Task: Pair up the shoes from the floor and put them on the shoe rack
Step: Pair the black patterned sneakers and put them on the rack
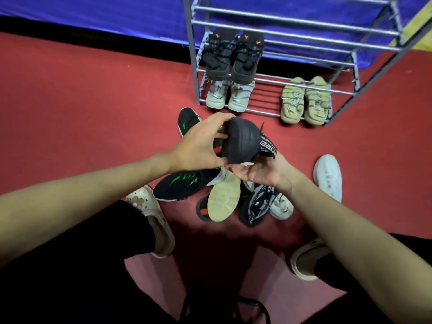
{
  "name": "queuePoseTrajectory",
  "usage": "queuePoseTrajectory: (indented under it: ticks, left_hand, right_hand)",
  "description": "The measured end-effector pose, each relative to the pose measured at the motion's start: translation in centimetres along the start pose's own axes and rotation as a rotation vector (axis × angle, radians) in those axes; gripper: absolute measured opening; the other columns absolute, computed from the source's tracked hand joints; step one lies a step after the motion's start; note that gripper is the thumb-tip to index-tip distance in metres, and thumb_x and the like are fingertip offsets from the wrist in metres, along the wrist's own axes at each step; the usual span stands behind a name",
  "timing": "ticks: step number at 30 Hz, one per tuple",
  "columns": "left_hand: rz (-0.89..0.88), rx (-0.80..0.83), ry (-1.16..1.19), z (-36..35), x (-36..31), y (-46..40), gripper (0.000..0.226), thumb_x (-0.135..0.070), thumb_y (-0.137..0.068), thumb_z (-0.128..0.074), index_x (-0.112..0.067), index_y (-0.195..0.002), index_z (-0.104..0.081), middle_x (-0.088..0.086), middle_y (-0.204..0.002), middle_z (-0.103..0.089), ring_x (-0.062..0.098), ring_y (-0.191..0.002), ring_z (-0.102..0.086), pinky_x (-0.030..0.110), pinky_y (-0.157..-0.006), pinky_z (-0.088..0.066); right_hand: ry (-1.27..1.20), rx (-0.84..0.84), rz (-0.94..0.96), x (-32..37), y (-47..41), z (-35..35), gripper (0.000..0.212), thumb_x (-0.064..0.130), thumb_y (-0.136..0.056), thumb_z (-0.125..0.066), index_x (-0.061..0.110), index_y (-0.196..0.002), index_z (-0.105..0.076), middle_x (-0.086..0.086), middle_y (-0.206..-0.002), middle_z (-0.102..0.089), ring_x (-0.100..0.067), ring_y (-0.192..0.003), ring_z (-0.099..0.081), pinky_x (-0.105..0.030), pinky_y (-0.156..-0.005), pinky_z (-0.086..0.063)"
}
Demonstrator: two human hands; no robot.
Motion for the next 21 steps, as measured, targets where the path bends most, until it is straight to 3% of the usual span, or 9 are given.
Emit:
queuePoseTrajectory:
  ticks: [2, 5, 9, 11, 14, 16, 17, 19, 21]
  left_hand:
    - [0.016, -0.020, 0.076, -0.7, 0.0, 0.2, 0.079, -0.018, -0.062, -0.085, -0.006, -0.130, -0.047, 0.002, -0.124, -0.054, 0.007, -0.112, -0.058, 0.014, -0.091, -0.050]
    - [0.084, -0.095, 0.146, -1.3, 0.4, 0.4, 0.076, -0.016, -0.060, -0.086, -0.007, -0.125, -0.047, 0.000, -0.116, -0.058, 0.004, -0.105, -0.060, 0.009, -0.084, -0.049]
    - [0.170, -0.057, 0.182, -2.3, 1.7, 0.6, 0.080, -0.026, -0.061, -0.085, -0.010, -0.127, -0.043, 0.003, -0.121, -0.059, 0.007, -0.107, -0.060, 0.016, -0.092, -0.048]
    - [0.277, 0.056, 0.223, -2.8, 3.0, 0.7, 0.084, -0.033, -0.057, -0.087, -0.017, -0.129, -0.046, -0.001, -0.124, -0.061, 0.006, -0.112, -0.060, 0.020, -0.099, -0.046]
    - [0.452, 0.198, 0.391, -3.5, 4.9, 1.0, 0.063, -0.028, -0.056, -0.089, -0.026, -0.112, -0.062, -0.008, -0.109, -0.072, 0.004, -0.103, -0.067, 0.021, -0.096, -0.049]
    - [0.549, 0.166, 0.516, -3.5, 6.0, 1.5, 0.055, -0.029, -0.059, -0.086, -0.013, -0.109, -0.069, 0.000, -0.103, -0.076, 0.011, -0.096, -0.071, 0.028, -0.092, -0.053]
    - [0.604, 0.150, 0.596, -3.6, 6.4, 1.7, 0.053, -0.030, -0.064, -0.083, -0.006, -0.109, -0.069, 0.006, -0.102, -0.076, 0.016, -0.093, -0.071, 0.032, -0.090, -0.055]
    - [0.711, 0.172, 0.691, -4.9, 7.3, 2.1, 0.054, -0.036, -0.072, -0.077, 0.002, -0.109, -0.068, 0.015, -0.106, -0.074, 0.024, -0.096, -0.071, 0.040, -0.089, -0.056]
    - [0.807, 0.197, 0.692, -6.4, 7.9, 2.6, 0.051, -0.037, -0.078, -0.073, 0.003, -0.108, -0.068, 0.015, -0.107, -0.074, 0.024, -0.101, -0.070, 0.039, -0.087, -0.058]
  right_hand:
    - [-0.097, -0.038, -0.091, -0.7, -0.1, 1.2, 0.044, 0.038, -0.084, -0.056, 0.001, -0.108, -0.054, -0.025, -0.113, -0.057, -0.041, -0.095, -0.060, -0.032, -0.067, -0.057]
    - [-0.134, -0.086, -0.193, -2.3, -0.9, 2.9, 0.049, 0.044, -0.083, -0.057, 0.001, -0.105, -0.054, -0.026, -0.102, -0.058, -0.021, -0.070, -0.054, -0.020, -0.057, -0.047]
    - [-0.167, -0.189, -0.078, -2.4, -3.0, 4.6, 0.019, 0.027, -0.093, -0.048, 0.009, -0.092, -0.054, -0.009, -0.080, -0.058, -0.008, -0.056, -0.041, -0.016, -0.035, -0.036]
    - [-0.160, -0.275, 0.014, -1.5, -3.4, 5.8, 0.016, 0.021, -0.094, -0.044, 0.011, -0.087, -0.053, -0.006, -0.081, -0.056, -0.007, -0.056, -0.044, -0.013, -0.038, -0.032]
    - [-0.090, -0.405, 0.146, 0.5, -3.5, 8.2, 0.017, 0.019, -0.096, -0.047, 0.016, -0.080, -0.053, 0.000, -0.077, -0.057, -0.005, -0.048, -0.045, -0.011, -0.042, -0.030]
    - [-0.028, -0.499, 0.246, 1.9, -2.8, 9.4, 0.004, 0.019, -0.092, -0.057, 0.015, -0.092, -0.057, 0.000, -0.076, -0.061, -0.005, -0.049, -0.047, -0.014, -0.040, -0.035]
    - [0.015, -0.545, 0.298, 2.6, -2.5, 9.6, 0.008, 0.018, -0.090, -0.060, 0.012, -0.095, -0.057, -0.001, -0.075, -0.062, -0.005, -0.048, -0.047, -0.016, -0.041, -0.035]
    - [0.107, -0.613, 0.401, 4.1, -1.7, 9.6, 0.012, 0.017, -0.090, -0.061, 0.010, -0.086, -0.052, -0.001, -0.071, -0.059, -0.005, -0.046, -0.043, -0.018, -0.041, -0.032]
    - [0.164, -0.613, 0.473, 5.2, -1.2, 9.0, 0.013, 0.017, -0.090, -0.061, 0.015, -0.084, -0.050, 0.001, -0.067, -0.057, -0.002, -0.039, -0.043, -0.016, -0.039, -0.033]
Point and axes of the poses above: each hand's wrist, its own y-axis away from the middle knuckle, its own z-axis out of the back of the hand, x = y × z, the point moved 7 cm from there along -y, towards the middle knuckle
